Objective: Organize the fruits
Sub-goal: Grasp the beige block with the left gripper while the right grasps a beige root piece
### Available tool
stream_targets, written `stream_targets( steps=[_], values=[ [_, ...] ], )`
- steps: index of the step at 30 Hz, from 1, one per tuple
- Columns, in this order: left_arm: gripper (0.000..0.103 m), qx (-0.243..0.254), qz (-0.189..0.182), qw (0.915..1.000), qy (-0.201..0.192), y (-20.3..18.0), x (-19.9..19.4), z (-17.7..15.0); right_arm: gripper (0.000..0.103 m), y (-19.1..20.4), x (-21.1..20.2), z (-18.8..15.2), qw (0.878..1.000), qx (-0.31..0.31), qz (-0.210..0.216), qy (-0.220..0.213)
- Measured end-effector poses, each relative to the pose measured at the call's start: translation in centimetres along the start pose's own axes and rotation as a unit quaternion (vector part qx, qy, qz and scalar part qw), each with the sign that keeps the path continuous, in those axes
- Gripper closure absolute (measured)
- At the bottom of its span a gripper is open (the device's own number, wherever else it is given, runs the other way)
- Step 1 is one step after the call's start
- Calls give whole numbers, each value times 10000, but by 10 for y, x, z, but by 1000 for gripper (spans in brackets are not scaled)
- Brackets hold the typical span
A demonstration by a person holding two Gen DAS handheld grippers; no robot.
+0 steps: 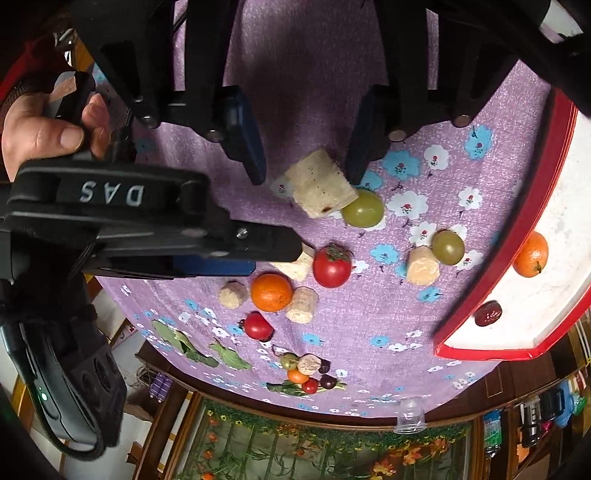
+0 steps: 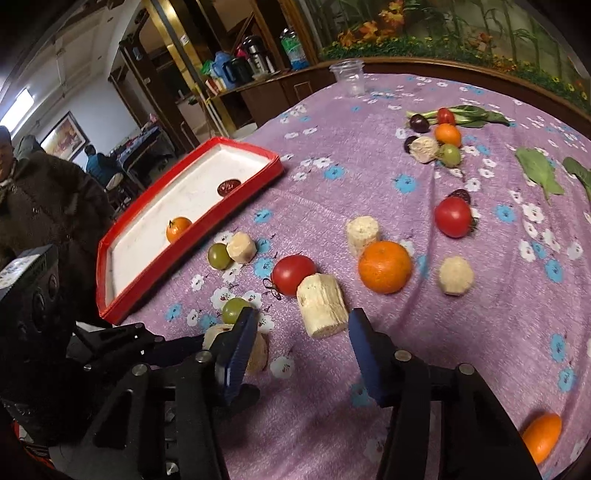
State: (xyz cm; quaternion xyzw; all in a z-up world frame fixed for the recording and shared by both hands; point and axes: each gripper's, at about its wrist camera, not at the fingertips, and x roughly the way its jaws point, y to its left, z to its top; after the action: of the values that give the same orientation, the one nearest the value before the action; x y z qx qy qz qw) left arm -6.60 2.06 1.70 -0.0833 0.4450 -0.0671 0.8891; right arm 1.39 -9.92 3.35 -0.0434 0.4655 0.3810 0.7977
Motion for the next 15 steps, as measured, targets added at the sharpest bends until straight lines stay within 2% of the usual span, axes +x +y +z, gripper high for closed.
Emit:
stream_targets(
  steps=[2, 7, 8, 12, 15],
  values=[
    [72, -59, 21, 10000, -28, 3, 1, 0, 51, 2, 6, 2, 9999, -95, -78, 44],
    [72, -70, -49, 10000, -34, 5, 0, -2, 51, 4, 17, 6, 9986, -310, -403, 120],
    [73, -69, -65, 9999, -39, 5, -1, -2, 53, 4, 19, 6, 9982, -347, -463, 133],
    [73, -88, -196, 9998, -26, 7, -4, -5, 73, 0, 19, 5, 9978, -350, -563, 90],
    [73, -101, -264, 9996, -13, 7, -7, -7, 73, -2, 18, 4, 9987, -261, -432, 53]
  ],
)
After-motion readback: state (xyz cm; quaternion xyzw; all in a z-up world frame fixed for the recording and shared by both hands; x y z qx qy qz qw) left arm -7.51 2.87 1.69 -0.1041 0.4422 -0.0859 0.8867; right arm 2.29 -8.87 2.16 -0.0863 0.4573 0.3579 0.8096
